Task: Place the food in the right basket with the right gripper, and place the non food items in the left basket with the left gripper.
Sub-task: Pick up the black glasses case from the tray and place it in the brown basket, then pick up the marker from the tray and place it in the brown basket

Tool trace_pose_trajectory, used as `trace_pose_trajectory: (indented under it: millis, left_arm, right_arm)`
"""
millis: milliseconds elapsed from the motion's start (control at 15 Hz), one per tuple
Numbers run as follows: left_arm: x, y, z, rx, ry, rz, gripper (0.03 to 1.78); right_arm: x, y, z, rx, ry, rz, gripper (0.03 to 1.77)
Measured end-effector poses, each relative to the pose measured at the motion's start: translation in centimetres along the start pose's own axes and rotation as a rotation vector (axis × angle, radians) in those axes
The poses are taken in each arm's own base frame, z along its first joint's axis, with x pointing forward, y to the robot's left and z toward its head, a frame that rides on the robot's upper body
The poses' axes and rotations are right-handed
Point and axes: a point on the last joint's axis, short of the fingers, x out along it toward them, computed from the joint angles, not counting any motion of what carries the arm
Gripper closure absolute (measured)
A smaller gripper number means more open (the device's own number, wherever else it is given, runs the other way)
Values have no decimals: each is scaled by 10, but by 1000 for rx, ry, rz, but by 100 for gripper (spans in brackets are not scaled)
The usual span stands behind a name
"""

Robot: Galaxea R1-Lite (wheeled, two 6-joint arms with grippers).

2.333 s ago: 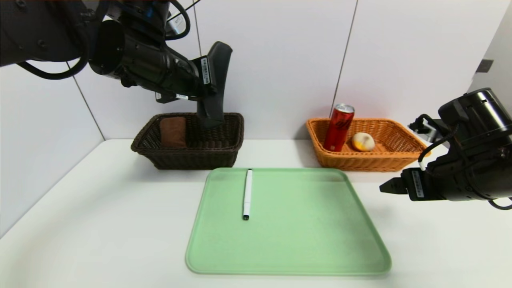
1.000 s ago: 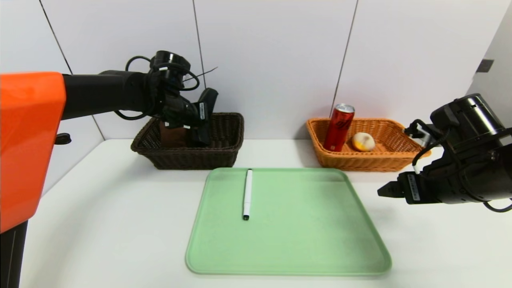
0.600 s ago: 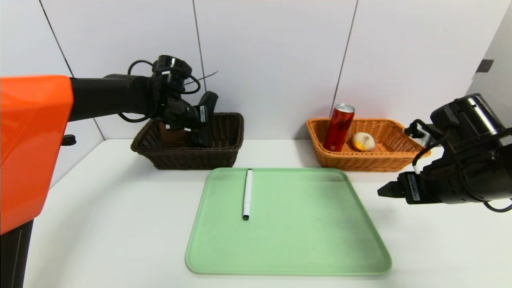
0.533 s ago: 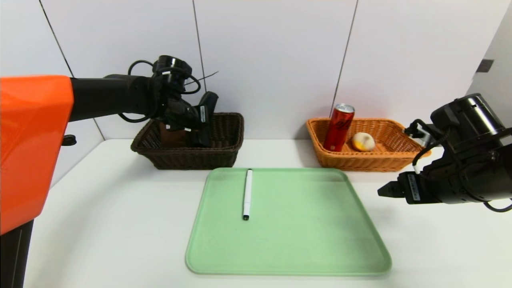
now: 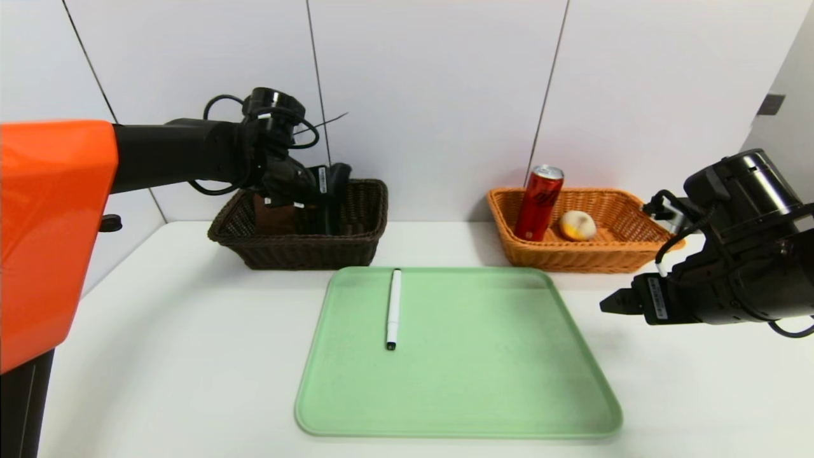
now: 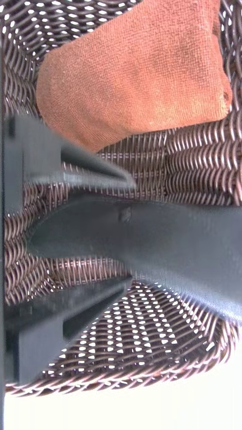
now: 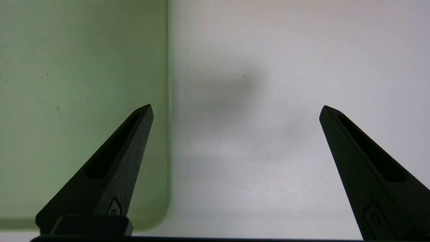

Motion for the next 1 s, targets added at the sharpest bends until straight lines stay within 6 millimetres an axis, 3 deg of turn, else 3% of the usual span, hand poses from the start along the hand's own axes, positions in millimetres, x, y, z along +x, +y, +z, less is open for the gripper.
trace_pose_trajectory:
  millis: [267, 467, 600, 800, 1000]
  left_arm:
    - [-8, -1, 6, -4, -36, -7, 55]
    - [-43, -16, 22, 2, -127, -39, 40]
    - [-74, -36, 24, 15, -152, -54, 34]
    - [-107, -73, 0, 19, -25, -71, 27]
    - [-124, -105, -32, -16, 131, -96, 21]
  right_arm:
    - [1, 0, 0, -1, 4, -1, 9]
    - [2, 0, -1, -1, 7, -2, 9]
    - [2, 0, -1, -1, 7, -2, 9]
    - [2, -1, 0, 5, 6, 5, 9]
    - [3, 0, 5, 21, -58, 22, 9]
